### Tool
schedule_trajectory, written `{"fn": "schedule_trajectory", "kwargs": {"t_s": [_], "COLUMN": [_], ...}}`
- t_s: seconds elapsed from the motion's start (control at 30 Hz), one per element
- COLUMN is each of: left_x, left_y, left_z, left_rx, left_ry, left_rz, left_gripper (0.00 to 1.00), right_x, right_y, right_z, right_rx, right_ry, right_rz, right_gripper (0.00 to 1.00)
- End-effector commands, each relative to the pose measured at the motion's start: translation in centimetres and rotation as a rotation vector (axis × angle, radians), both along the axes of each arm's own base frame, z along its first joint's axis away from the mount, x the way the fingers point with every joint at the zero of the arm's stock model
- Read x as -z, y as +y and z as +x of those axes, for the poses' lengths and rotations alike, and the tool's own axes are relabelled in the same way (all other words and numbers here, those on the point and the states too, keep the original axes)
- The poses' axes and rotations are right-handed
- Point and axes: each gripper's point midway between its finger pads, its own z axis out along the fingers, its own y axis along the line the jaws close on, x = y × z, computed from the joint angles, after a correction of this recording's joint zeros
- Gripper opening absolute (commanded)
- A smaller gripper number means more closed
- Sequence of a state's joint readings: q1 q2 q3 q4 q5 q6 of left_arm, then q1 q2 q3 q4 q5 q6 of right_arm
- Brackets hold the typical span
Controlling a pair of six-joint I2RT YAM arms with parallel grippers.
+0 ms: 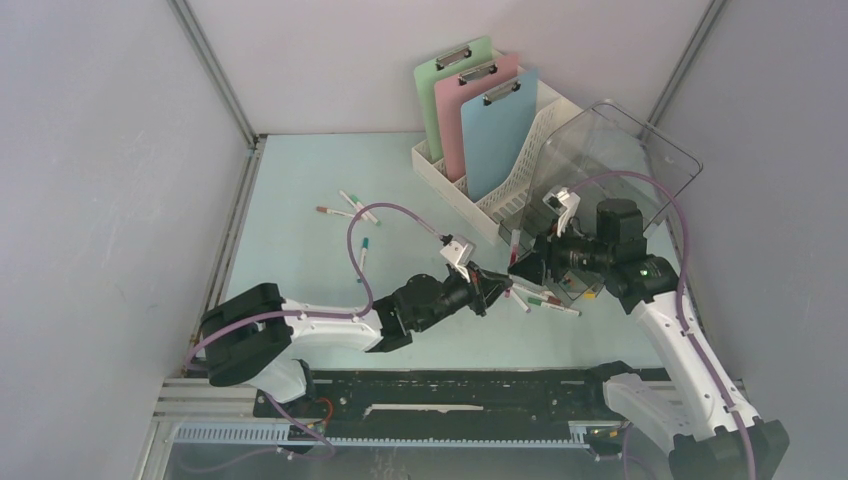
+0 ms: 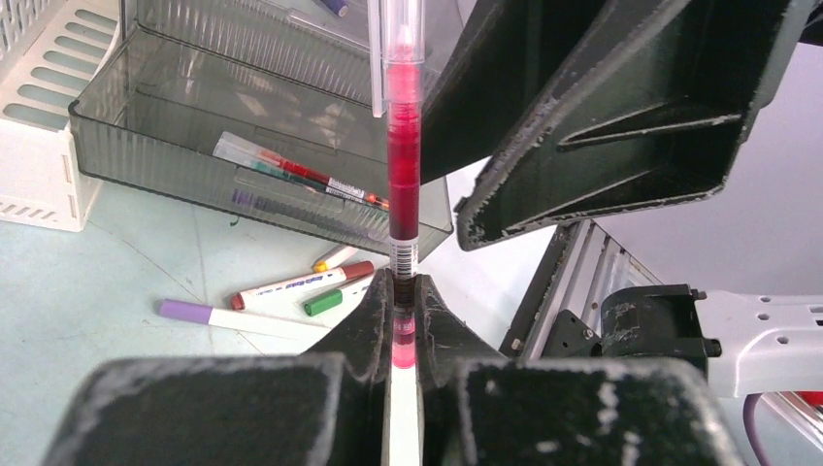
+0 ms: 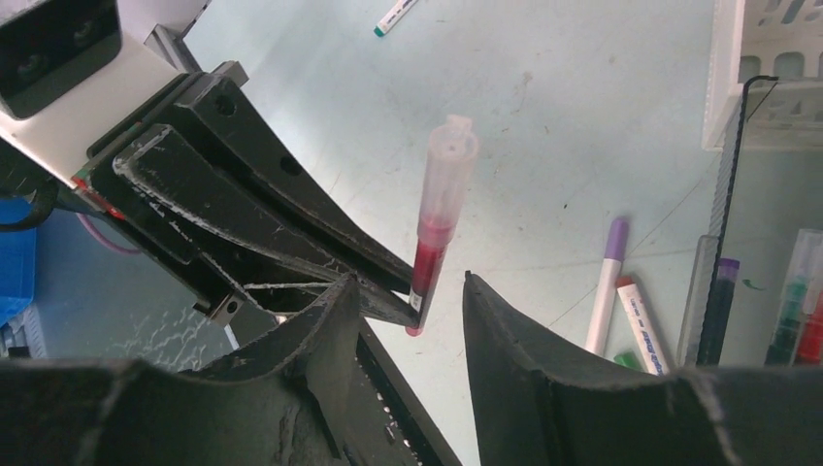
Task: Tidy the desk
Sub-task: Place the stationery in the drawer.
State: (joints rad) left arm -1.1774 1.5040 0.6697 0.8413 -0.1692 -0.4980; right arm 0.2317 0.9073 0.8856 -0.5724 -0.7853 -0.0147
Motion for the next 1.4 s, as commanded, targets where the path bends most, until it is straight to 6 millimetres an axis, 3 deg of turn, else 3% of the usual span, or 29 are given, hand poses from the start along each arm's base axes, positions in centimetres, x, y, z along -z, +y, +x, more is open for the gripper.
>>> {"fn": "schedule_trajectory", "kwargs": {"t_s": [0.0,0.4,0.73,0.8,1.0,1.2,1.37], "left_x": [-3.0,-3.3,-3.4,-3.4,-3.2,-3.0,-2.6], "left_y": [-1.0,-1.3,-1.2,-1.1,-0.8,-0.1,1.7], "left_z": [-0.3,-0.6,-0.8,-0.8,-0.7,-0.8,-0.2], "left_rx": [0.021,0.038,0.044,0.045,0.029,0.016,-0.042], "left_ry": [-0.031,-0.037,-0.039,-0.039,-0.037,-0.055,-0.089], "left_rz": [-0.083,-0.087,-0.091,-0.091,-0.089,-0.075,-0.034], "left_gripper": [0.00,0.01,0.01,0.03,0.17,0.38,0.53], "right_x": [-0.5,0.2,0.7,0.8,0.9,0.9,1.0], "right_y": [0.1,0.6,0.8,0.8,1.0,0.9,0.4], "right_z": [0.9,0.8,0.9,0.9,0.8,0.7,0.9], "right_rx": [0.031,0.006,0.003,0.000,-0.019,-0.028,-0.030], "right_ry": [-0.020,-0.010,-0.003,-0.001,-0.010,-0.031,-0.075], "right_rz": [0.009,-0.002,-0.016,-0.016,-0.023,-0.034,-0.067], "right_gripper": [0.50,0.30,0.29,0.22,0.00,0.00,0.00]}}
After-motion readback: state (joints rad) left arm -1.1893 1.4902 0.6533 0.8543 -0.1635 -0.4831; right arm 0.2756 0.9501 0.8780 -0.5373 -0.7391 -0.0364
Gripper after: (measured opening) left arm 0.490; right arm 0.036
